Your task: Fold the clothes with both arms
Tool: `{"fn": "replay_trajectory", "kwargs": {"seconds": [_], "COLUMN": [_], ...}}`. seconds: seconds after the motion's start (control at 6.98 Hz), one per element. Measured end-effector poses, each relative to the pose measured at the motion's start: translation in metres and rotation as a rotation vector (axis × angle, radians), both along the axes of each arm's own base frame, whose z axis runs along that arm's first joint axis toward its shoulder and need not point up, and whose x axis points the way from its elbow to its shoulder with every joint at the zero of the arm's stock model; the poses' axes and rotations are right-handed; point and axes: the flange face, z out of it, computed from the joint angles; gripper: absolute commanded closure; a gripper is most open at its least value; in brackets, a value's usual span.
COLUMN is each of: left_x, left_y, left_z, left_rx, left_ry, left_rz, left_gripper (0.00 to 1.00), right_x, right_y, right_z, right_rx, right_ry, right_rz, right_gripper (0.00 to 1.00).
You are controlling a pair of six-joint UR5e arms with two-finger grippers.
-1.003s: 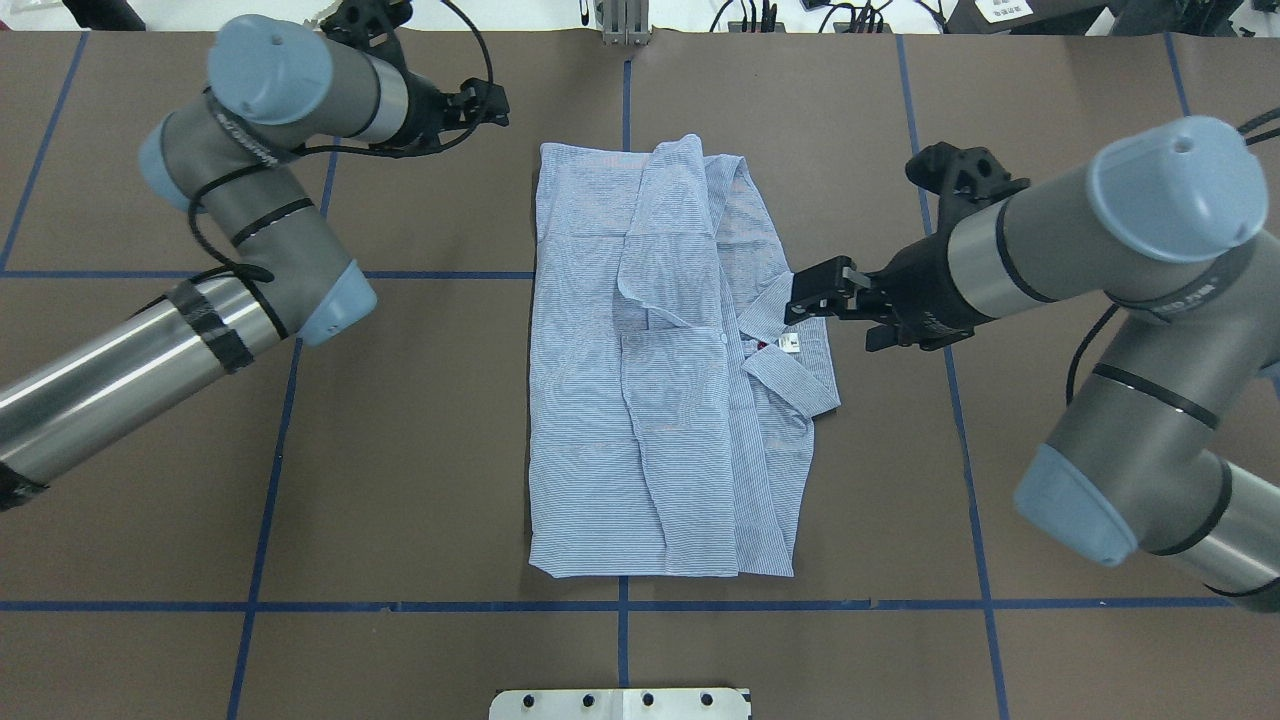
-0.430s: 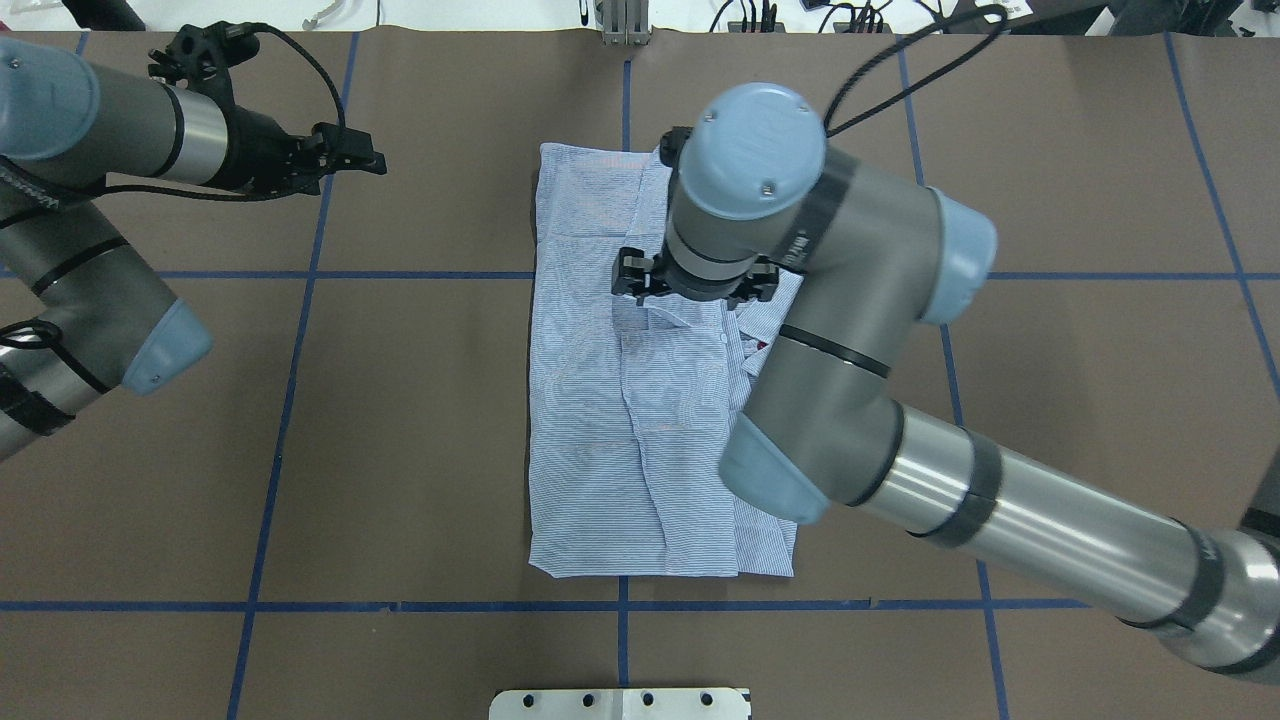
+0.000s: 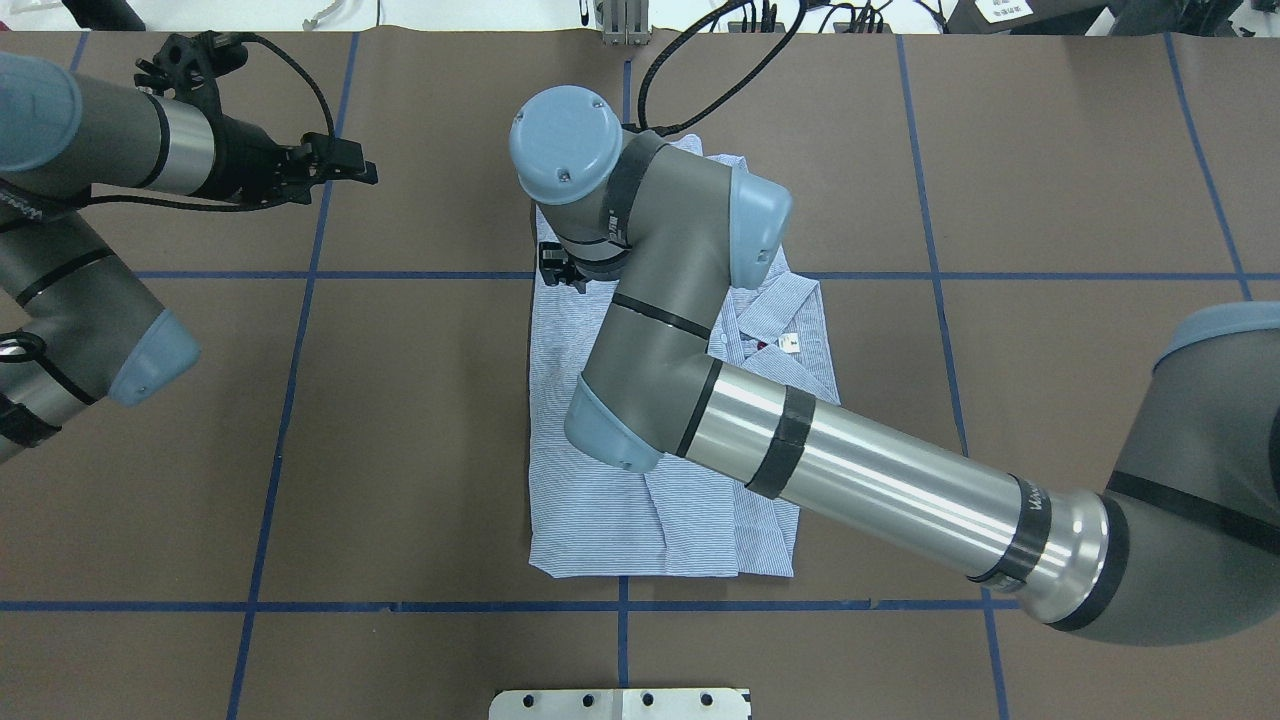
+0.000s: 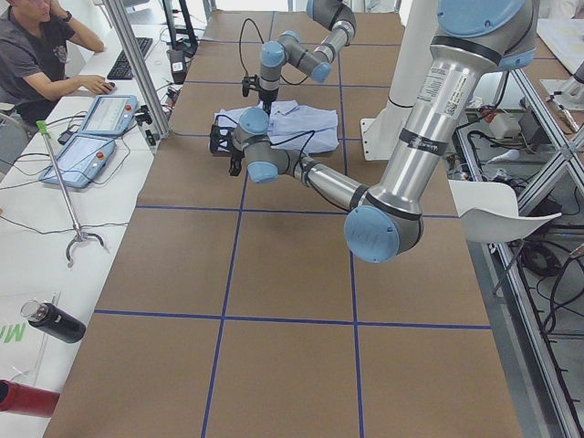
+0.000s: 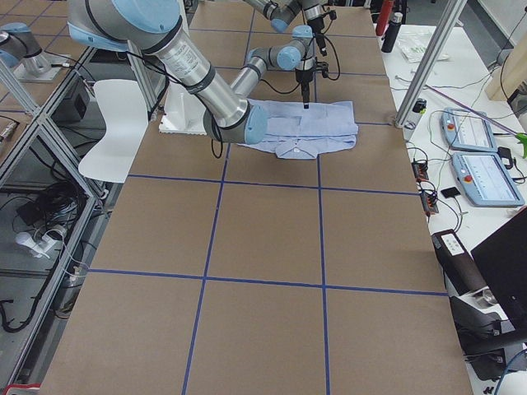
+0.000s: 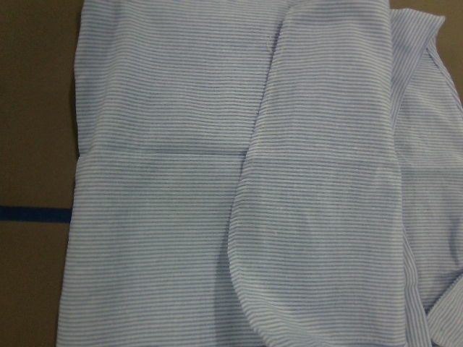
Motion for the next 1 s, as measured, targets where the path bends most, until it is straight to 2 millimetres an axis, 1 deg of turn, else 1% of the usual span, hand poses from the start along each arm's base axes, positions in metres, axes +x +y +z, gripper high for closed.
{"fn": "replay_trajectory", "kwargs": {"seconds": [0.14, 0.29, 0.57, 1.0], "left_x": [0.002, 0.004, 0.006, 0.008], "left_y": [0.001, 0.001, 0.0, 0.0], "left_z": [-0.001, -0.002, -0.004, -0.003], "left_rx": [-0.001, -0.002, -0.004, -0.007], "left_ry": [0.002, 0.004, 0.007, 0.006], "left_rz": [0.002, 0.003, 0.004, 0.007], "left_gripper": [0.0, 0.0, 0.0, 0.0], "right_x": [-0.015, -0.023, -0.034, -0.043], "right_y": [-0.001, 0.002, 0.014, 0.021], "right_z": [0.005, 0.012, 0.023, 0.041], "right_rx": [0.008, 0.004, -0.014, -0.017], "right_ry": [0.038, 0.065, 0.108, 0.146], "right_rz": [-0.019, -0.033, -0.054, -0.073], "right_gripper": [0.0, 0.0, 0.0, 0.0]}}
